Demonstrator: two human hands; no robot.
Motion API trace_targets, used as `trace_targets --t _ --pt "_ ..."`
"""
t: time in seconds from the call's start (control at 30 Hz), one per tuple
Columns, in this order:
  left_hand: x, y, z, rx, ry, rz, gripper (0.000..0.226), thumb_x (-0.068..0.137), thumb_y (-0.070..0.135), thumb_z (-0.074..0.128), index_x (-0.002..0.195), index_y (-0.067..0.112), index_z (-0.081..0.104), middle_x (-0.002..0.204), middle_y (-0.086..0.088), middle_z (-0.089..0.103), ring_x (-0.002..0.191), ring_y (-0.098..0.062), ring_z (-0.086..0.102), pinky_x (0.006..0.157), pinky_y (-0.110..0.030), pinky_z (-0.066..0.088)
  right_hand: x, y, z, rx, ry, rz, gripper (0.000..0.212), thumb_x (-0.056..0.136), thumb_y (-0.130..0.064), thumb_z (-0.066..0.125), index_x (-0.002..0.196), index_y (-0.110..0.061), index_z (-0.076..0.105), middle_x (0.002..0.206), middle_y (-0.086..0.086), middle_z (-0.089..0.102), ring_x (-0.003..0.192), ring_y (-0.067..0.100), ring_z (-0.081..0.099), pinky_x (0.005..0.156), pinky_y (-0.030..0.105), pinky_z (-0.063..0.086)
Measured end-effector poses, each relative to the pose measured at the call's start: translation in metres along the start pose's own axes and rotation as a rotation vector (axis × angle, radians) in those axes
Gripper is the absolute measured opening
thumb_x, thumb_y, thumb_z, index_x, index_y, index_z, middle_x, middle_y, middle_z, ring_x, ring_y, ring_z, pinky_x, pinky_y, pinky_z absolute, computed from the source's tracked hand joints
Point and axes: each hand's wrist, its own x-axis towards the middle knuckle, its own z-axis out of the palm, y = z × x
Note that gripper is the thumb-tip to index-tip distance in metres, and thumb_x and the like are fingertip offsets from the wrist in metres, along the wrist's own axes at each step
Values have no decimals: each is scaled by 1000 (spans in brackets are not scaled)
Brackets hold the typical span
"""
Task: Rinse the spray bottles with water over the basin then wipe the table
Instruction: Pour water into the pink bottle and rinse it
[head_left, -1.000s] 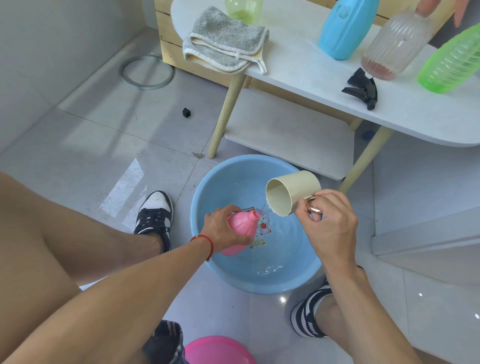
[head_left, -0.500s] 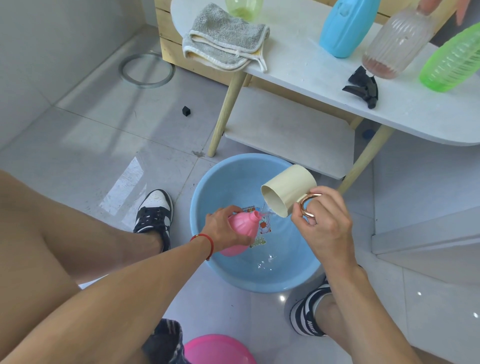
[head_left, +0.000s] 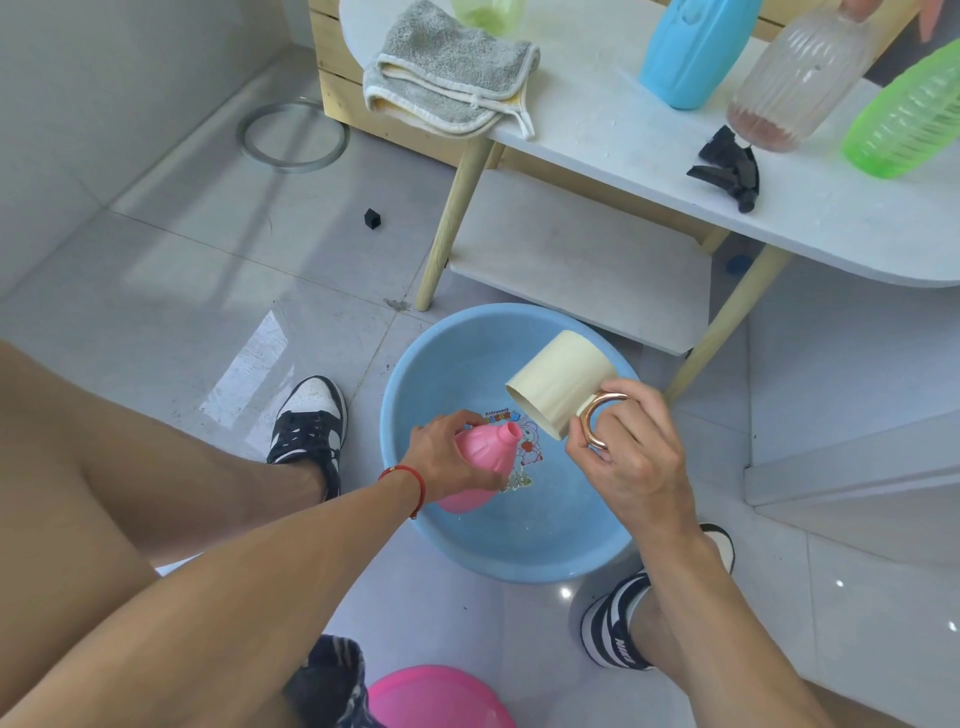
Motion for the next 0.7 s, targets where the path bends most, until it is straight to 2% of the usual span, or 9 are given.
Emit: trace_targets --t 0.07,0.17,0.27,0.33,0.4,0.5,0.57,0.63,0.7 --pt "0 0 0 0 0 -5 82 43 66 77 120 48 59 115 14 56 117 -21 54 94 -45 56 -13 2 9 16 -29 130 33 87 4 76 63 -4 54 63 9 53 82 37 67 85 40 58" --pt "-1 -1 0 0 -6 0 82 43 65 77 121 47 59 115 14 57 118 -21 53 95 -45 55 -38 5 27 144 -189 574 30 99 -19 68 73 -4 64 81 7 66 101 30 61 92 23 44" --pt "-3 -1 0 -16 9 6 79 43 65 78 118 49 59 115 15 57 116 -20 55 95 -44 56 -66 9 44 187 -399 841 35 104 -23 55 80 -2 67 85 12 68 96 38 58 88 32 42" --pt "-3 -1 -1 -22 16 10 79 43 65 80 118 49 59 114 15 57 116 -20 56 94 -44 56 -81 7 53 44 -567 815 33 102 -15 54 76 -1 69 75 17 67 87 41 60 87 43 44" --pt "-3 -2 -1 -38 17 11 82 42 64 81 119 48 58 115 15 57 116 -20 56 95 -44 56 -92 2 59 -160 -777 644 15 84 -6 65 69 -9 70 63 11 65 73 35 61 82 43 48" --pt "-5 -3 -4 -84 32 12 82 41 63 82 118 48 59 118 14 58 112 -16 58 90 -37 57 -98 -13 66 -282 -1084 658 16 64 1 69 67 -14 70 62 10 64 77 31 58 85 40 49" --pt "-7 -4 -5 -113 38 16 81 42 60 85 117 47 59 118 14 59 106 -12 62 80 -27 55 -106 -14 75 -272 -1104 727 16 59 5 72 64 -11 70 63 14 64 86 36 59 81 39 55" --pt "-9 -3 -6 -135 37 17 79 45 58 87 117 47 59 118 14 59 103 -9 63 73 -21 51 -113 -11 85 -201 -1135 713 17 74 1 66 82 -11 76 82 12 71 106 37 57 94 35 51" --pt "-10 -3 -7 -154 35 9 74 49 55 90 116 48 59 117 16 59 102 -8 63 70 -20 49 -117 -5 92 16 -1064 703 28 86 4 57 95 -13 77 91 9 71 114 36 51 96 32 46"
